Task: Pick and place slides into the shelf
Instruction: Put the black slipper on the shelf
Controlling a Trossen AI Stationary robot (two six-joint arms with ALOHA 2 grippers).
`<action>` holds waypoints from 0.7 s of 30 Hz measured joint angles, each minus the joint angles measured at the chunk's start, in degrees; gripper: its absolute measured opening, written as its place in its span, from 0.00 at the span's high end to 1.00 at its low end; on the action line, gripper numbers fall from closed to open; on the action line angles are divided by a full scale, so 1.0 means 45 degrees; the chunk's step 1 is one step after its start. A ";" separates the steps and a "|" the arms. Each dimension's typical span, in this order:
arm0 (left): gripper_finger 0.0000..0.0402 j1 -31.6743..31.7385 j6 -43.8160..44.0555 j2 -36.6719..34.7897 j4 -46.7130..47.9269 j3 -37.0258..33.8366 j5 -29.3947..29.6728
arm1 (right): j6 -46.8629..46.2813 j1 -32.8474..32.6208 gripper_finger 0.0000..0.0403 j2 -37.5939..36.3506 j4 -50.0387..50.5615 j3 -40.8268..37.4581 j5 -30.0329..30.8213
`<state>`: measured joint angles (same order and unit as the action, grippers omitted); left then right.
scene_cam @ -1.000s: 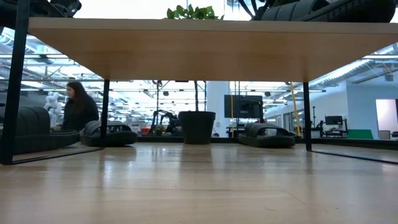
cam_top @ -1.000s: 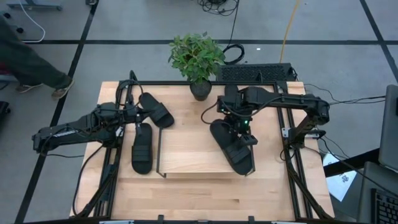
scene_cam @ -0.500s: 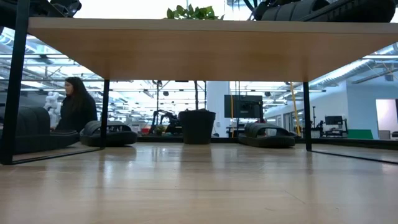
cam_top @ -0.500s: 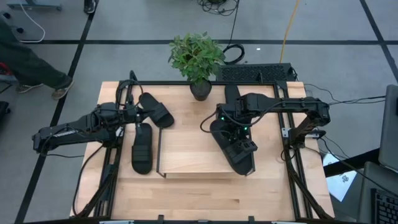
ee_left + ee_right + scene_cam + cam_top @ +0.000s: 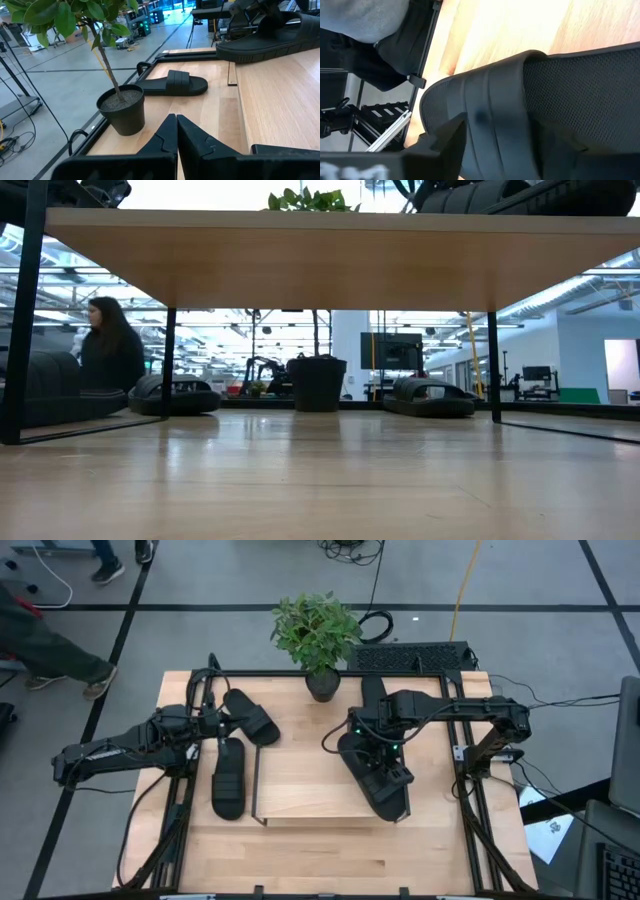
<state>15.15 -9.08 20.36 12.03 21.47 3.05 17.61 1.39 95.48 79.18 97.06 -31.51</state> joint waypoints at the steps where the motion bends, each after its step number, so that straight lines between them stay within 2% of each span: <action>1: 0.99 0.0001 0.0000 -0.0001 0.0000 0.0000 0.0000 | 0.0105 0.0000 0.59 0.0000 -0.0006 0.0000 0.0005; 9: 0.99 0.0001 -0.0005 0.0000 0.0000 0.0000 0.0000 | 0.0578 0.0005 0.95 0.0000 0.0038 0.0005 -0.0471; 21: 0.99 0.0002 0.0050 -0.0002 0.0000 0.0002 -0.0003 | -0.1602 0.0602 0.99 -0.0118 -0.1062 0.0005 -0.0436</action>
<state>15.16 -8.86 20.35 12.03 21.48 3.04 10.40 4.10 94.95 74.40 97.08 -33.47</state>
